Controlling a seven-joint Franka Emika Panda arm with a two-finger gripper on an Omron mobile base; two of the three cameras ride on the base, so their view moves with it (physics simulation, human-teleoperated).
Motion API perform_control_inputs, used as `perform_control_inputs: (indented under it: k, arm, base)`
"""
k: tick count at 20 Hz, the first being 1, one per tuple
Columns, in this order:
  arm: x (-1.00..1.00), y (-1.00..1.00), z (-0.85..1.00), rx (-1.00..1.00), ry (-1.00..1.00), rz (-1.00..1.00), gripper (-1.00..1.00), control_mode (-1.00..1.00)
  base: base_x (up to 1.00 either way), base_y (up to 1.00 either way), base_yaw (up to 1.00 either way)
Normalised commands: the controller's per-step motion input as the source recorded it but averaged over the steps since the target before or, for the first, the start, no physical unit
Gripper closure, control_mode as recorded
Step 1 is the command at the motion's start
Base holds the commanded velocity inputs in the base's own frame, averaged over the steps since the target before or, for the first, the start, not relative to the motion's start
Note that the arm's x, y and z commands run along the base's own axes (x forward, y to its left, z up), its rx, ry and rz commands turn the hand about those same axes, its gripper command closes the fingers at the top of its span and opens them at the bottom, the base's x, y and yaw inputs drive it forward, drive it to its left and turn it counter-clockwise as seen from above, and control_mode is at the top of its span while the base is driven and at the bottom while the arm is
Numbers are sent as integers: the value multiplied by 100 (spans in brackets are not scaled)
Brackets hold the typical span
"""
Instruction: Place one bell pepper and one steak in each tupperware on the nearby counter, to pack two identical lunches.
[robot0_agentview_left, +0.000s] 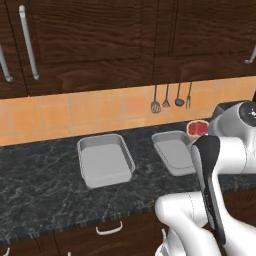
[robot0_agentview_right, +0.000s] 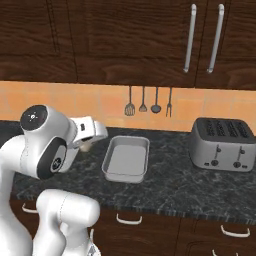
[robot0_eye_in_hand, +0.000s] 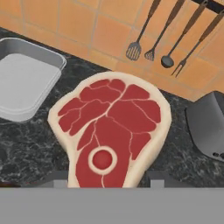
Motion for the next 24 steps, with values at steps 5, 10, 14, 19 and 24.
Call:
perform_control_inputs:
  k: [5,10,14,19,24]
  arm:
    - [50,-43,-43,15,0,0,100,-100]
    - [20,-56,-37,11,4,-2,100,-100]
    - [51,-20,-40,5,11,-2,100,-100]
    - [87,4,-30,2,20,4,100,-100]
    - [62,1,-41,1,4,3,100,-100]
  base:
    - [0,0,0]
    - [0,0,0]
    - [0,0,0]
    - [0,0,0]
    - [0,0,0]
